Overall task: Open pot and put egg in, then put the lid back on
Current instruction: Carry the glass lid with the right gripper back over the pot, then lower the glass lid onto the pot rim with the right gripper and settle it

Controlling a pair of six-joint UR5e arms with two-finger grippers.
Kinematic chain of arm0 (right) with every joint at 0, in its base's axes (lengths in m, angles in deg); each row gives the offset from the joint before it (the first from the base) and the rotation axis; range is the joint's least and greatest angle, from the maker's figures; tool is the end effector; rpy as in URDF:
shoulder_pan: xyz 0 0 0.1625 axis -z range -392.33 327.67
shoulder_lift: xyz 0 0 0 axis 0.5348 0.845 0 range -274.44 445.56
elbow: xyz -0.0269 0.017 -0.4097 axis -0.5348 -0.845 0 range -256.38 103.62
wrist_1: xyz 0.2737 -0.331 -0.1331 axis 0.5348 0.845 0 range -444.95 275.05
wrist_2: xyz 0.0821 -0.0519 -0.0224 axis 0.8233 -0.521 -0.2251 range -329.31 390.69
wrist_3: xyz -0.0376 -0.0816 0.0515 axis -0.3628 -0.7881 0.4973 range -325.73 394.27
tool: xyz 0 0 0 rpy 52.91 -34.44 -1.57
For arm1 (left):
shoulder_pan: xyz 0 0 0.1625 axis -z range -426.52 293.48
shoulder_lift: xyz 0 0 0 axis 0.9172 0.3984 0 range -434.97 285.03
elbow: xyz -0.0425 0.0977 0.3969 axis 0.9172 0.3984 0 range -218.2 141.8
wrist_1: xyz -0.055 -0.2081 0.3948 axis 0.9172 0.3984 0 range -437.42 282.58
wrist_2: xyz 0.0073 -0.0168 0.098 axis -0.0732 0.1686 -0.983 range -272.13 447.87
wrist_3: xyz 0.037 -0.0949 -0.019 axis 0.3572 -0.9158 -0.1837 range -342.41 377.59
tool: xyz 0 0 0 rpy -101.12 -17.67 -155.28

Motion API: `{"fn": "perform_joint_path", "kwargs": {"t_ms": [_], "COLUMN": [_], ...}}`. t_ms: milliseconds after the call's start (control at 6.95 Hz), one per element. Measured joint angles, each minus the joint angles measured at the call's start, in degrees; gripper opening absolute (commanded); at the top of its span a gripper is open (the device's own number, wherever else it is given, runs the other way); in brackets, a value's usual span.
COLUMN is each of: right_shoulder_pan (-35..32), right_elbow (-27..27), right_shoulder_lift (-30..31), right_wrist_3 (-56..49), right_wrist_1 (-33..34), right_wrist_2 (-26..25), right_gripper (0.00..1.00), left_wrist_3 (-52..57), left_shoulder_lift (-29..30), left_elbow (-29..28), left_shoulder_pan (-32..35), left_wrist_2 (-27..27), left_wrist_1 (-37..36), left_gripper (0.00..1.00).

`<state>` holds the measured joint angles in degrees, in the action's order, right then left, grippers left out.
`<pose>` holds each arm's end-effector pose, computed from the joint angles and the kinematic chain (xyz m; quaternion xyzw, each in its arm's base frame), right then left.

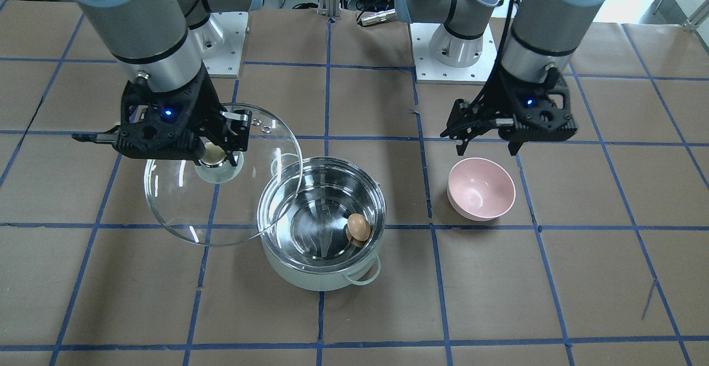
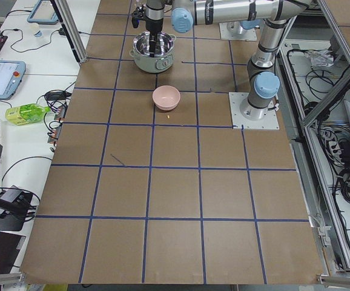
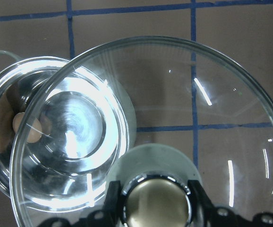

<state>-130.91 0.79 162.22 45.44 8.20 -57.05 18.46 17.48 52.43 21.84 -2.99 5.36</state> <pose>0.2296 -0.6010 0.4597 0.0221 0.9993 -0.0193 0.0233 -0.1160 -0.5569 0.4539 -0.0069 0.9993 -0.0359 0.0083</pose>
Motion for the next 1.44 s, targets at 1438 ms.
{"fn": "perform_joint_path", "kwargs": {"t_ms": [1438], "right_shoulder_pan": [-13.0], "right_elbow": [0.7], "right_shoulder_lift": [-10.7], "right_wrist_3": [12.1], "right_wrist_1": [12.8], "right_wrist_2": [-4.1], "right_gripper": [0.19], "left_wrist_3": [0.6], "left_shoulder_lift": [-5.4], "left_elbow": [-2.7], "left_shoulder_pan": [-1.5], "left_wrist_2": [-1.1], "left_wrist_1": [12.1], "left_gripper": [1.00]}}
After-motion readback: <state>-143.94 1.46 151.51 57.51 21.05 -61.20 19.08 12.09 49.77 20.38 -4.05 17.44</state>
